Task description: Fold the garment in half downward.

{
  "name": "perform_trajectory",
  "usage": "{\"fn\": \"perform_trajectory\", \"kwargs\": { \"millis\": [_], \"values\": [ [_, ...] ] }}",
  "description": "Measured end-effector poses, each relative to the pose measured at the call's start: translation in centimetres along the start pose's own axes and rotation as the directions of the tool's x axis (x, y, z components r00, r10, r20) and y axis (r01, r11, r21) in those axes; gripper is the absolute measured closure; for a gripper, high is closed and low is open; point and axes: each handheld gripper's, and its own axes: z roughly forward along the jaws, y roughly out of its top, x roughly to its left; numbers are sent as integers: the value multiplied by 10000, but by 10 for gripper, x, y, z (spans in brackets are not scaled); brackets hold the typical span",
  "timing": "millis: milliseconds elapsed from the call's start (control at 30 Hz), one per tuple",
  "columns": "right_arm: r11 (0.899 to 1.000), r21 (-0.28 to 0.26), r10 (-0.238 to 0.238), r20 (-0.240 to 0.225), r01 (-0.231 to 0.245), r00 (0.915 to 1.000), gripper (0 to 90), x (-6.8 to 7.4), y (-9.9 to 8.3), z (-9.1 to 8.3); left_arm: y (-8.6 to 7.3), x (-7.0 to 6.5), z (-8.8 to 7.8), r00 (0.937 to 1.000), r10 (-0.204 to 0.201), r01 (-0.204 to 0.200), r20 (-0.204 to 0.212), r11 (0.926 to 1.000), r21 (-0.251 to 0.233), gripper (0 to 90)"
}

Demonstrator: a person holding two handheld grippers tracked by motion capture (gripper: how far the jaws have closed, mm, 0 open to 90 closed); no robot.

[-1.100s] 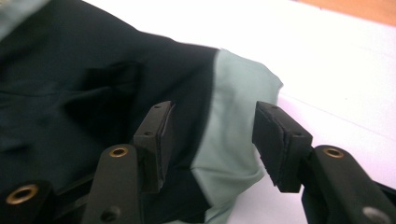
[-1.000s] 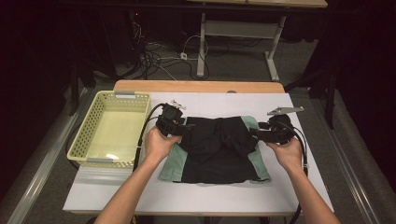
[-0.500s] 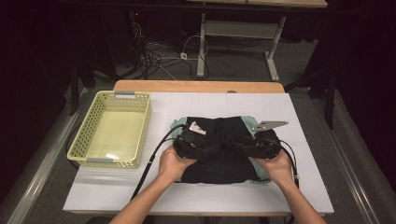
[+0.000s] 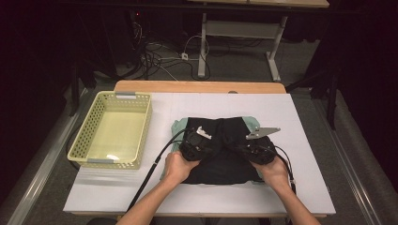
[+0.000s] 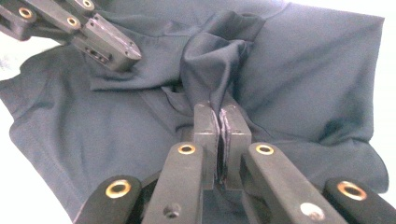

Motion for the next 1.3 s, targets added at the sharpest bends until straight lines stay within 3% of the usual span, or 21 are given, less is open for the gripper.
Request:
{"fn": "perform_trajectory", "kwargs": {
  "millis": [233,267,300,367,433,533,567,633,733,833,1033,1167,1300],
  "values": [
    [9997,-228,81,-73,-83,9999,876,-2,-10,-12,-6,-1,-12,9999,118,-118,29,9997,-190,875],
    [9996,-256,116,-54,-117,9999,876,-3,-12,-13,-5,-3,-11,9999,119,-121,-85,9997,-211,845],
    [9995,-290,148,-35,-149,9999,875,-4,-13,-13,-5,-4,-9,9999,44,-46,-153,9999,-151,717],
    [9990,-356,256,-38,-257,9997,875,-5,-14,-13,-4,-5,-3,9998,42,-43,-217,10000,-78,606],
    [9986,-418,322,-28,-323,9995,875,-7,-14,-14,-3,-6,5,9997,6,-5,-232,10000,72,542],
    [9981,-460,410,-41,-412,9992,875,-8,-14,-14,-3,-7,14,9997,106,-98,-240,9994,337,522],
    [9982,-434,420,-34,-421,9991,875,-8,-14,-14,-3,-8,17,9996,114,-103,-273,9991,411,543],
    [9980,-430,451,-49,-453,9990,875,-8,-15,-14,-3,-7,18,9982,340,-320,-487,9986,410,670],
    [9981,-431,435,-75,-438,9990,875,-7,-16,-14,-2,-3,16,9997,148,-138,-217,9988,470,855],
    [9984,-410,391,-96,-395,9992,875,-7,-19,-16,-4,-5,7,9997,240,-238,-76,9991,342,864],
    [9980,-434,455,-152,-461,9988,873,-7,-29,-23,-20,-8,-27,9985,429,-419,337,9987,-291,863],
    [9983,-317,482,-75,-484,9988,872,-7,-43,-28,-40,-12,-44,9973,670,-659,313,9971,-376,863],
    [9977,-162,663,27,-662,9978,871,-10,-58,-35,-59,-10,-51,9970,766,-766,45,9970,-137,862]
  ]
}}
